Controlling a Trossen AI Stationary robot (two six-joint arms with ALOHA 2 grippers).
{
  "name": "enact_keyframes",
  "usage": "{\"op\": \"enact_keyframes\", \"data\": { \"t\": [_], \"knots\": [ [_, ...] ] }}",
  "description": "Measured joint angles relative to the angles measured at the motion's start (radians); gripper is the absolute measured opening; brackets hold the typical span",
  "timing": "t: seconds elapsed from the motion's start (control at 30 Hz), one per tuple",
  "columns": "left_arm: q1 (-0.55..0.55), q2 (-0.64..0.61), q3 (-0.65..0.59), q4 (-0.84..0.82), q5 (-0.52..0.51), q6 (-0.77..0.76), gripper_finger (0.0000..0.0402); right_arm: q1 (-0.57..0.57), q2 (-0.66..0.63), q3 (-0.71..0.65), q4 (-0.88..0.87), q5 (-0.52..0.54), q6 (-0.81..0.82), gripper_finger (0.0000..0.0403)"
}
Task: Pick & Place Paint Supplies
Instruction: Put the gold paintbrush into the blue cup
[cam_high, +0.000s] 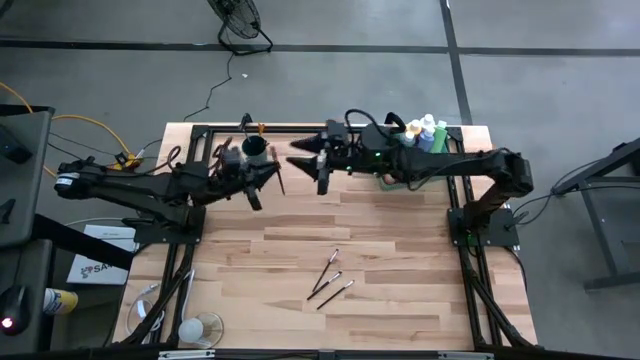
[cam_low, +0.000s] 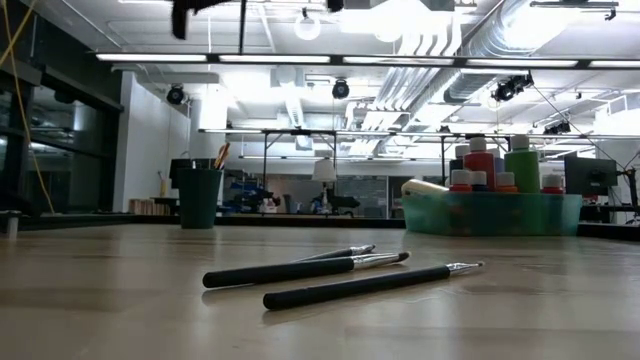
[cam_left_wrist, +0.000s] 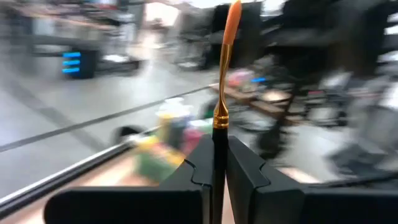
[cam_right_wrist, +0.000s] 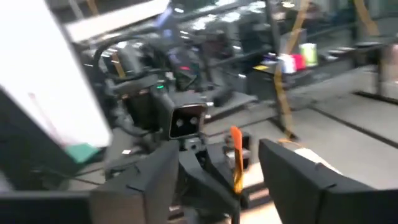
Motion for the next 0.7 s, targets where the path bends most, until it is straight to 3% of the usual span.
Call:
{"op": "enact_keyframes", "data": {
  "t": [0.23,0.4,0.5,0.7],
  "knots": [
    [0.000,-0.069,-0.001,-0.187,-0.444,0.028,0.0014,-0.001,-0.137,0.000,-0.237,0.208,-0.012,0.0257],
    [0.001,-0.052,-0.002,-0.252,-0.727,0.054,0.0014,-0.001,-0.185,0.000,-0.277,0.221,-0.035,0.0259],
    [0.039,-0.026,-0.024,-0.258,-0.783,0.047,0.0014,0.000,-0.199,0.000,-0.284,0.221,-0.038,0.0258],
    [0.182,0.049,-0.069,-0.257,-0.784,-0.049,0.0015,-0.001,-0.201,0.000,-0.287,0.211,-0.071,0.0258]
  ]
}}
